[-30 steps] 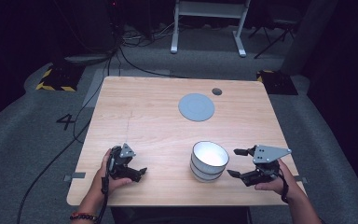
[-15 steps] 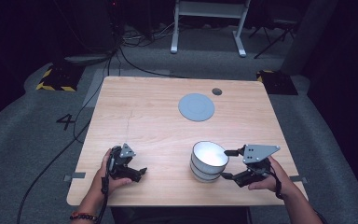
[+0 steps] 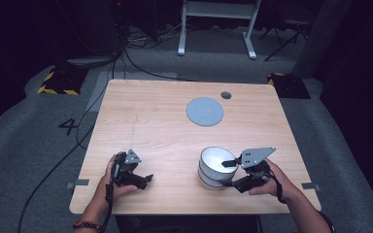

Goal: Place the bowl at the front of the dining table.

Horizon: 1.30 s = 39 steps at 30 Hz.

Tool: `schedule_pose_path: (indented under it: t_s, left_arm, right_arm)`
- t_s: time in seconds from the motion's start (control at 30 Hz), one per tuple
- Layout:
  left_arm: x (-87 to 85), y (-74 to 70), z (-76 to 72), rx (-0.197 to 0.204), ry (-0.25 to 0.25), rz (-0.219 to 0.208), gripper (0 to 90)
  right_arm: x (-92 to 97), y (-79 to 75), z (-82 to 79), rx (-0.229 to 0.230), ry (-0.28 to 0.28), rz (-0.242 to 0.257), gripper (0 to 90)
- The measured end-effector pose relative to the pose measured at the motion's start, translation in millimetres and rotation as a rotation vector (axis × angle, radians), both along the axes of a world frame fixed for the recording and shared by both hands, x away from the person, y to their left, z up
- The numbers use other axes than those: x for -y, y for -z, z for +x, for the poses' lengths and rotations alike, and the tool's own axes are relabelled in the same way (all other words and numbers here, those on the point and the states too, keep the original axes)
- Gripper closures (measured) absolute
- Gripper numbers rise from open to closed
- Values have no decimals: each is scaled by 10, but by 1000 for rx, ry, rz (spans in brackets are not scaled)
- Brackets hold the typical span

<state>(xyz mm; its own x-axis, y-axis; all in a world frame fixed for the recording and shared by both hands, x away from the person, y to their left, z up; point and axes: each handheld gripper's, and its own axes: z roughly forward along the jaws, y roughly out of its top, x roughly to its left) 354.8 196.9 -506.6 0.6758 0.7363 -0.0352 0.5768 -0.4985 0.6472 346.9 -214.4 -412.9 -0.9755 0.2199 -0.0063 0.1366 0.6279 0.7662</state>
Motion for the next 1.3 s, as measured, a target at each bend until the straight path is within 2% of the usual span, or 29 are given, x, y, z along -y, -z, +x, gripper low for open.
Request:
schedule_pose_path:
  t_s: [0.17,0.4,0.63,0.9,0.93,1.07,1.13,1.23,1.3]
  left_arm:
    - [-1,-1,1,0,1,2,0]
    - [0,0,0,0,0,0,1]
    - [0,0,0,0,0,0,0]
    - [-1,-1,1,0,1,2,0]
    - [-5,-4,4,12,0,9,0]
    - [-1,0,1,0,1,1,0]
    - [1,0,0,0,0,0,1]
    - [0,0,0,0,0,0,0]
    - [-1,0,1,0,1,1,0]
  right_arm:
    - [-46,20,28,-23,-33,-20,446]
    - [-113,26,72,-80,-87,-27,585]
    - [-173,2,93,-114,-160,-21,782]
    - [-177,-26,147,-162,-172,2,805]
    - [-175,-29,150,-170,-170,3,806]
    - [-153,-57,180,-201,-163,38,825]
    - [-136,-102,180,-185,-153,40,831]
    - [-172,-115,158,-160,-165,3,833]
    - [-179,-125,142,-148,-160,-4,834]
